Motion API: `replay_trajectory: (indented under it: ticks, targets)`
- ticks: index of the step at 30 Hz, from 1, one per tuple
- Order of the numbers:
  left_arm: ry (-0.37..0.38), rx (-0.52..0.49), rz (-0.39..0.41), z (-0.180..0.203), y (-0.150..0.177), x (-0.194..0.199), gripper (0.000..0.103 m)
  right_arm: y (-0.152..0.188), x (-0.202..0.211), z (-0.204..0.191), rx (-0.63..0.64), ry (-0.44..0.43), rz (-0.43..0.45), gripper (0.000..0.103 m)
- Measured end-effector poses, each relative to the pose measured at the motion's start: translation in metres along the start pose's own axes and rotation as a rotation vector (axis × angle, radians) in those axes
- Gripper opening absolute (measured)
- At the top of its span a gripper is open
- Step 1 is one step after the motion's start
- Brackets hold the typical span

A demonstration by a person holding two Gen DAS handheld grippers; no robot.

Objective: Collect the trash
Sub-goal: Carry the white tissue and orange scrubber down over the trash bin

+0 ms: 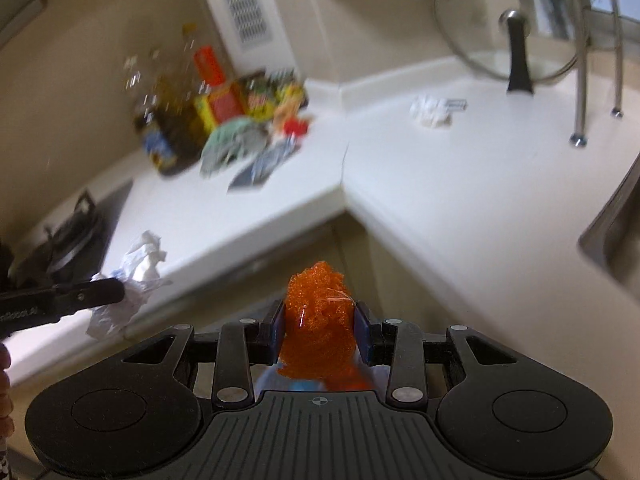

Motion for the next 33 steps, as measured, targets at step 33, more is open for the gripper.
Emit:
replay_trajectory:
  ticks: [33]
  targets:
    - [-0.022,-0.017,-0.335,0.012,0.104,-0.182,0.028,0.053,-0.153,0.091,0.011,0.124,-0.242,0.037]
Point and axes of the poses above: each gripper's, at about its wrist camera, not at the fingertips, and x roughly against the way its jaws point, z to its right, y to its underside, the point moved 1 cm from there along -x, roughly the way its jaws point, and after that the axes turned 15 degrees about -x, right-handed, at the moved point
